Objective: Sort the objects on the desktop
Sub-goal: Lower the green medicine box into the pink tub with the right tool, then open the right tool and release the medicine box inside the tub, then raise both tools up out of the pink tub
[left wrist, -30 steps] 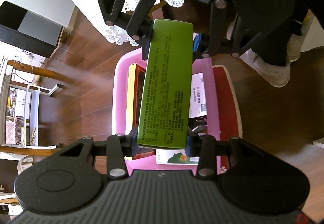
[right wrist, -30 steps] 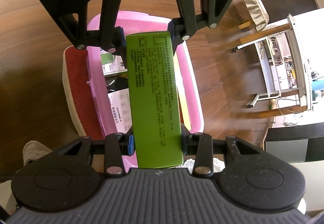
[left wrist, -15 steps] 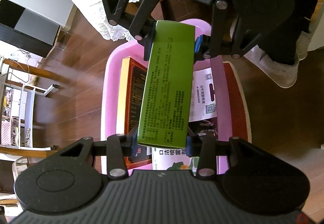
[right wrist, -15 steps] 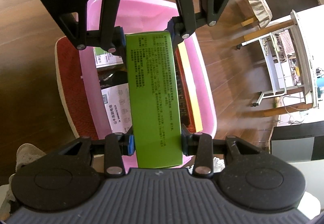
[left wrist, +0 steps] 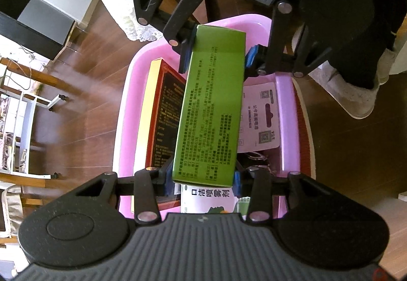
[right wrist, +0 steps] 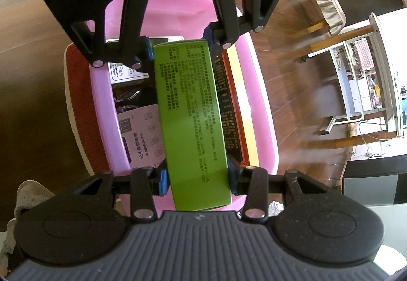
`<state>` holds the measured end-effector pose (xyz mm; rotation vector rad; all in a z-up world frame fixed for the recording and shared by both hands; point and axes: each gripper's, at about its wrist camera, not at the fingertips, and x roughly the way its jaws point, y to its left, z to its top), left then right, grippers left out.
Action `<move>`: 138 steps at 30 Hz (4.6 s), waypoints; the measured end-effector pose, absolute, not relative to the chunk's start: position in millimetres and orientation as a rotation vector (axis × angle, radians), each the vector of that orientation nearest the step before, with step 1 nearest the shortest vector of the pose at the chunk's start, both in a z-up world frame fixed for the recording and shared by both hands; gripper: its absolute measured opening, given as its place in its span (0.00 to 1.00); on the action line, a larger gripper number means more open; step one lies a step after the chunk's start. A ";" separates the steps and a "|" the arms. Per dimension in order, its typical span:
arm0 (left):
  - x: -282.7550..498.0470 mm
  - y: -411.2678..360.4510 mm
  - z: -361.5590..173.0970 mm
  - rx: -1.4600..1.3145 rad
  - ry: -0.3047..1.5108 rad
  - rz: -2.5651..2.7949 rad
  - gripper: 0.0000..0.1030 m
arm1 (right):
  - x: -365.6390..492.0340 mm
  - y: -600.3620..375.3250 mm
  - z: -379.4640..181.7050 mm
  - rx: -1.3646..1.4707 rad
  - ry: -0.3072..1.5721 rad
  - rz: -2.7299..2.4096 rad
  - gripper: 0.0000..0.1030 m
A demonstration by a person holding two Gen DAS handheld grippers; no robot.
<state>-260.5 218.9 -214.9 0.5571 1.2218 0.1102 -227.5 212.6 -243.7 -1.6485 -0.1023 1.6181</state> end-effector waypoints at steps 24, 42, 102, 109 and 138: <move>-254.3 239.5 -216.7 0.497 1.227 0.096 0.45 | -217.0 231.6 -238.9 -1.590 -0.040 1.618 0.41; -249.2 247.5 -221.1 0.454 1.266 0.091 0.55 | -211.7 239.2 -237.2 -1.548 -0.002 1.602 0.47; -266.8 208.5 -182.5 0.411 1.257 0.234 0.62 | -195.9 195.6 -209.7 -1.375 -0.025 1.442 0.53; -265.0 200.0 -176.3 0.422 1.270 0.238 0.65 | -192.1 184.2 -205.5 -1.346 -0.030 1.432 0.53; -262.2 197.2 -161.0 0.407 1.239 0.268 0.70 | -182.3 175.1 -183.5 -1.205 -0.003 1.421 0.54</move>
